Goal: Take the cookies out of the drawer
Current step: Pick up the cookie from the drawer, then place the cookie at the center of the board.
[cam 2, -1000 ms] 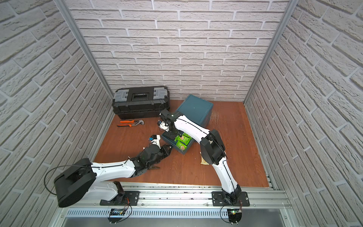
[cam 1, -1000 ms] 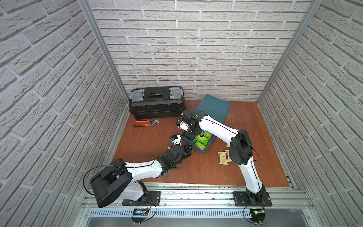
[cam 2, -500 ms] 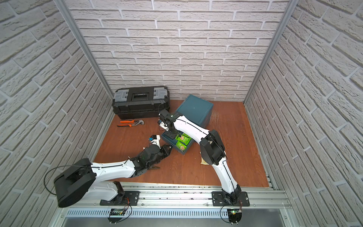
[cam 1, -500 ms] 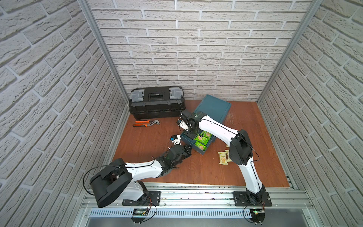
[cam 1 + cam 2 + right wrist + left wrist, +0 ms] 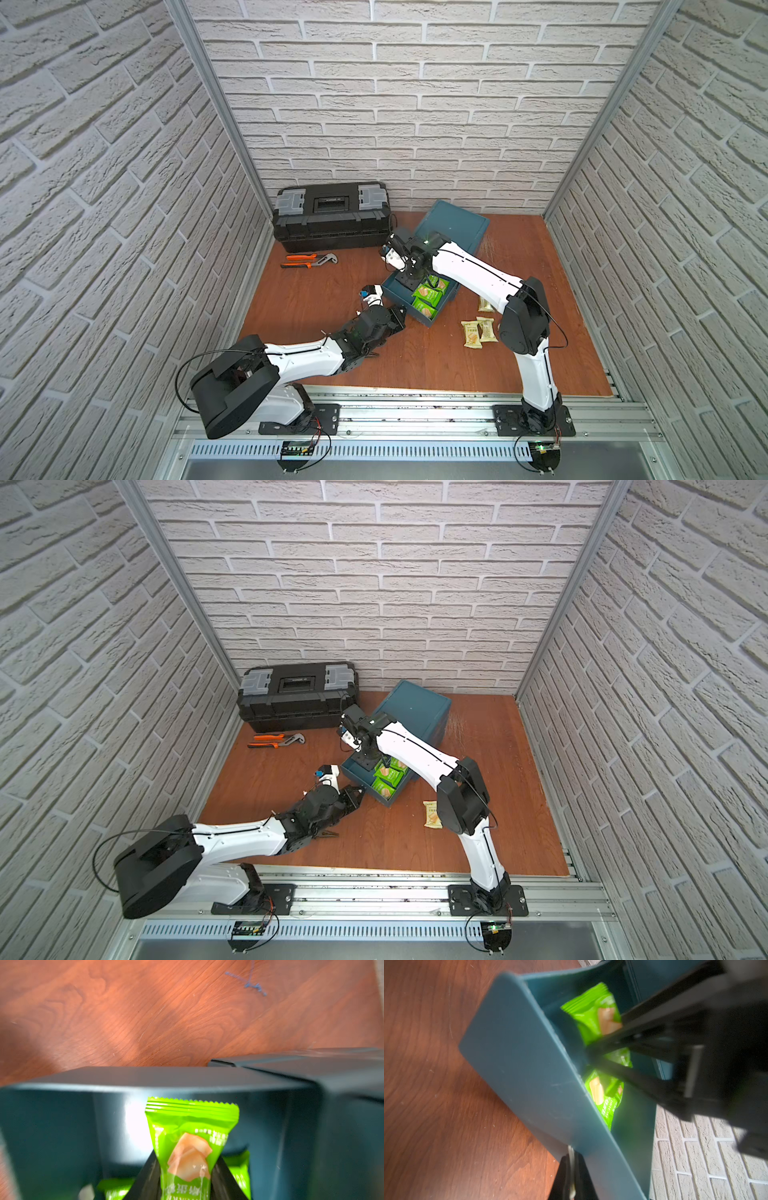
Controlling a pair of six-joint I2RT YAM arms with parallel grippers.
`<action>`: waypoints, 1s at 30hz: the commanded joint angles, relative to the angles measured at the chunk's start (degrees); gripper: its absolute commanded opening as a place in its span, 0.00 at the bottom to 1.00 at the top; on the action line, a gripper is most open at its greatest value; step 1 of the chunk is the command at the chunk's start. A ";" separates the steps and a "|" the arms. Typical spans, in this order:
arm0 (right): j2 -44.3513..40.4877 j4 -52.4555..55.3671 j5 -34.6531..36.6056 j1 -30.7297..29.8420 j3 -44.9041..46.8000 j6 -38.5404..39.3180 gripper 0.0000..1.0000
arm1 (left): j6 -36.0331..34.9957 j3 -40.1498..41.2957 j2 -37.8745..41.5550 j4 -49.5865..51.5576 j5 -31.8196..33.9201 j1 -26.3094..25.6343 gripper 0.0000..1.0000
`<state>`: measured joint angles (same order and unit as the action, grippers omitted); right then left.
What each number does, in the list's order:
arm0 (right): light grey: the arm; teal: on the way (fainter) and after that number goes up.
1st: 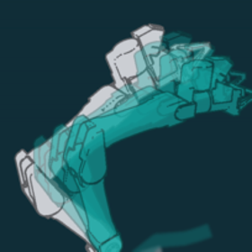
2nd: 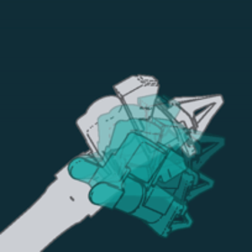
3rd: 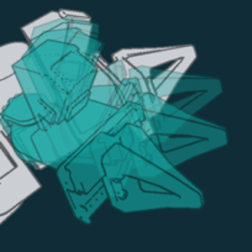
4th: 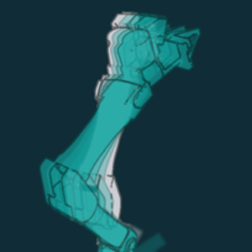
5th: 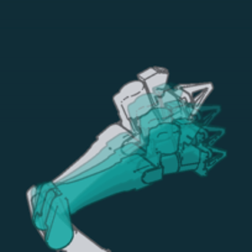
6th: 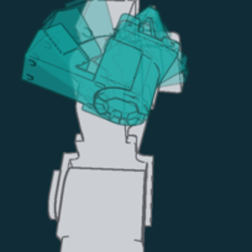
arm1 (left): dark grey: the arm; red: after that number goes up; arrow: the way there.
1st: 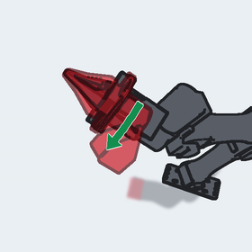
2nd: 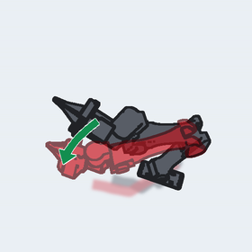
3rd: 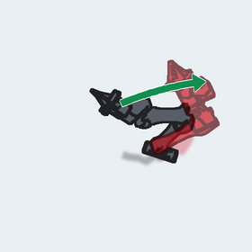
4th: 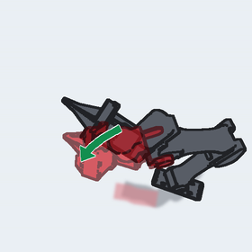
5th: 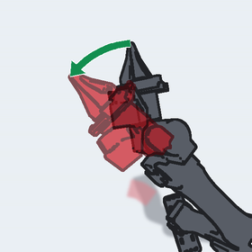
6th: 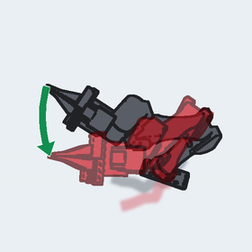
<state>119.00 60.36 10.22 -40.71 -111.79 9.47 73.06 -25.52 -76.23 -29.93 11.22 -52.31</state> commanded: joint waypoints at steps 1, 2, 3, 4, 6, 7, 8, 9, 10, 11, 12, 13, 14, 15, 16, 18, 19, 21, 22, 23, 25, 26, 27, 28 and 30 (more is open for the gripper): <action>-3.73 -1.29 -0.62 0.04 1.71 -1.57 0.35 | -1.06 -1.10 -0.33 -0.12 1.10 -0.07 0.00; -4.15 -1.25 -0.64 0.01 1.98 -1.85 0.35 | -1.07 -1.11 -0.40 -0.13 1.16 -0.07 0.00; -4.74 -1.13 -0.79 -0.01 2.21 -2.27 0.35 | -1.07 -1.21 -0.46 -0.13 1.10 -0.02 0.00; -5.26 -0.99 -1.07 -0.04 2.50 -2.63 0.35 | -1.07 -1.20 -0.50 -0.16 1.15 0.01 0.00; -8.30 -0.94 -1.49 -0.07 3.59 -3.67 0.35 | -0.96 -1.37 -0.58 -0.21 1.11 0.11 0.00; -9.77 -0.88 -1.52 -0.07 4.40 -4.22 0.35 | -0.98 -1.48 -0.46 -0.21 1.06 0.11 0.00; -11.07 -0.71 -1.52 -0.10 5.29 -4.73 0.35 | -0.91 -1.51 -0.48 -0.21 1.16 0.11 0.00; -12.73 -0.68 -1.53 -0.07 6.48 -5.49 0.35 | -0.92 -1.55 -0.47 -0.21 1.18 0.12 0.00; -14.62 -0.66 -1.43 -0.07 8.10 -6.39 0.35 | -0.92 -1.68 -0.49 -0.26 1.07 0.15 0.00; -16.32 -0.68 -1.59 -0.07 9.65 -7.28 0.35 | -0.96 -1.72 -0.44 -0.34 1.04 0.19 0.00; -18.68 -0.59 -1.74 -0.08 11.94 -8.81 0.34 | -1.05 -1.85 -0.42 -0.37 1.00 0.20 0.00; -20.53 -0.66 -1.85 -0.09 14.05 -10.03 0.35 | -1.07 -1.98 -0.41 -0.39 1.01 0.20 0.00; -22.32 -0.76 -2.04 -0.12 16.12 -11.28 0.34 | -1.06 -2.07 -0.41 -0.39 1.06 0.20 0.00; -24.67 -0.72 -2.31 -0.17 18.41 -12.85 0.35 | -1.07 -2.16 -0.33 -0.40 1.16 0.22 0.00; -27.11 -0.71 -2.19 -0.21 20.86 -14.45 0.35 | -1.07 -2.17 -0.33 -0.41 1.20 0.27 0.00; -31.51 -0.66 -1.35 -0.17 25.08 -17.43 0.35 | -0.91 -2.17 -0.06 -0.35 1.26 0.28 0.00; -33.88 -0.59 -0.48 -0.16 27.28 -18.98 0.35 | -0.95 -2.21 0.01 -0.24 1.42 0.24 0.00; -37.90 -0.96 0.79 -0.16 31.43 -21.68 0.35 | -0.87 -2.21 0.17 -0.05 1.45 0.28 0.00; -40.11 -1.43 1.69 -0.12 33.76 -23.39 0.35 | -0.87 -2.28 0.27 -0.04 1.53 0.28 0.00; -41.83 -1.90 2.78 -0.07 35.68 -25.08 0.35 | -0.91 -2.26 0.22 -0.04 1.45 0.27 0.00; -45.55 -3.73 4.14 0.10 40.44 -28.01 0.34 | -0.84 -2.26 0.18 -0.04 1.50 0.28 0.00; -47.14 -4.94 4.51 0.36 42.55 -29.48 0.34 | -0.81 -2.26 0.16 -0.12 1.47 0.28 0.00; -48.83 -6.60 4.51 0.84 45.21 -31.01 0.34 | -0.81 -2.26 0.03 -0.23 1.38 0.28 0.00; -50.28 -7.98 4.48 1.56 47.51 -32.65 0.33 | -0.83 -2.26 -0.05 -0.37 1.43 0.28 0.00; -52.36 -10.64 3.35 3.72 51.48 -34.83 0.32 | -0.85 -2.26 -0.18 -0.64 1.44 0.28 0.00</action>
<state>68.88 55.70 12.67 -39.11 -63.99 -18.96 73.06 -26.17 -76.25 -29.08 11.29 -52.31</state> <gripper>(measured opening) 0.351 0.080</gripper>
